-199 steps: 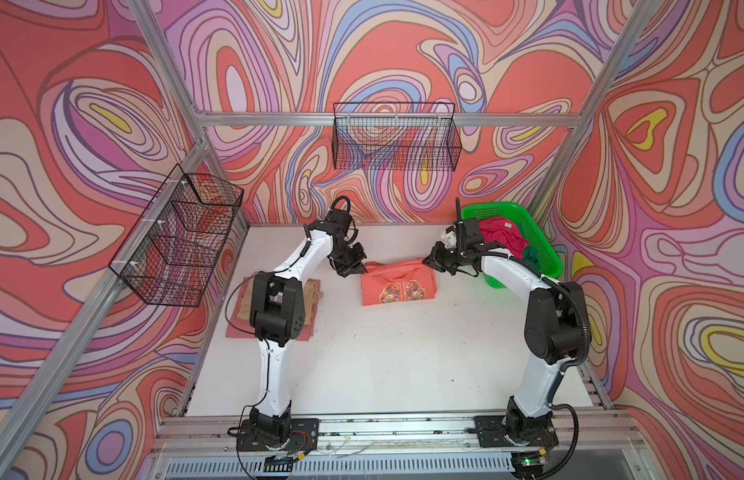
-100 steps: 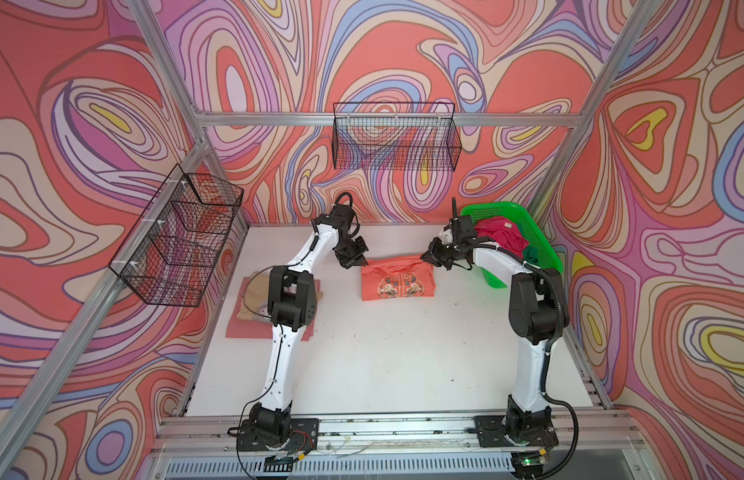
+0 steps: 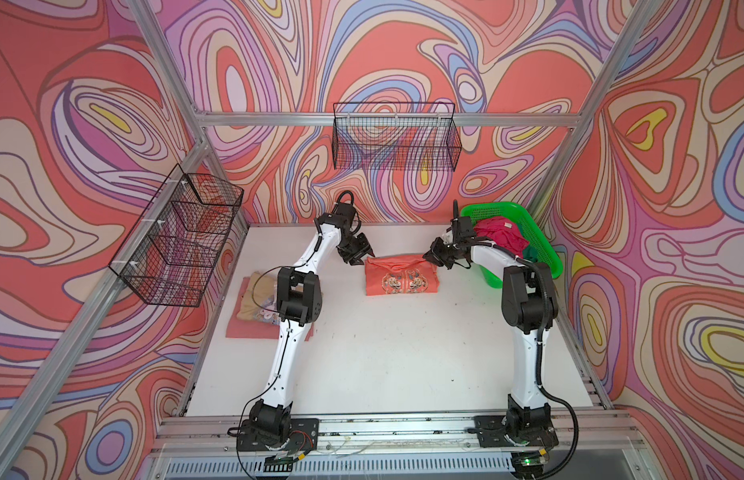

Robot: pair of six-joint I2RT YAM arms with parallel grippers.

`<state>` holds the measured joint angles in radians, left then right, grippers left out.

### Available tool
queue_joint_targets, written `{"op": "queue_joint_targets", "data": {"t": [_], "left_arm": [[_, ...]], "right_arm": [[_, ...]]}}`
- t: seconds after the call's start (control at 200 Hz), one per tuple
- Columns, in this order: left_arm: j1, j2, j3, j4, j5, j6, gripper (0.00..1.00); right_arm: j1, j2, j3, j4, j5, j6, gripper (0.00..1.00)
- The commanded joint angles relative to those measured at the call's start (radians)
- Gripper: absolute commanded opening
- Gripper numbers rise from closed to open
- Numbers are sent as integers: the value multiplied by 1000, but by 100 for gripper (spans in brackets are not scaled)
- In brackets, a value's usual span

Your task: Fold and stack the t-shirts

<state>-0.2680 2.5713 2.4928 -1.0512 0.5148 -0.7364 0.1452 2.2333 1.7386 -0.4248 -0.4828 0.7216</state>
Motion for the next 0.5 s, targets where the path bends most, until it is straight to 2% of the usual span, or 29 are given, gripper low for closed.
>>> {"op": "queue_joint_targets", "data": {"t": [0.0, 0.025, 0.065, 0.07, 0.085, 0.1, 0.22, 0.295, 0.426, 0.496], "left_arm": [[7, -91, -40, 24, 17, -3, 64], [7, -129, -84, 52, 12, -4, 67], [6, -198, -170, 113, 9, -13, 78], [6, -207, -183, 122, 9, -14, 81], [6, -232, -221, 148, 10, -16, 96], [6, -260, -257, 172, 9, -21, 100], [-7, -422, -509, 345, 21, -63, 100], [-33, -464, -602, 425, 28, -89, 100], [-86, -421, -614, 518, 50, -133, 98], [-106, -368, -574, 569, 86, -168, 96]], "right_arm": [[-6, -32, 31, -3, 65, -45, 38], [-5, -52, 20, 5, 84, -52, 46], [-2, -88, -1, 24, 104, -57, 58], [-2, -93, -3, 25, 105, -58, 58], [-2, -106, -10, 28, 108, -61, 60], [-2, -116, -18, 28, 109, -65, 61], [24, -216, -154, 123, 89, -47, 61], [57, -231, -237, 214, 39, -34, 54], [85, -150, -263, 327, -103, 26, 33], [86, -104, -242, 359, -130, 38, 30]]}}
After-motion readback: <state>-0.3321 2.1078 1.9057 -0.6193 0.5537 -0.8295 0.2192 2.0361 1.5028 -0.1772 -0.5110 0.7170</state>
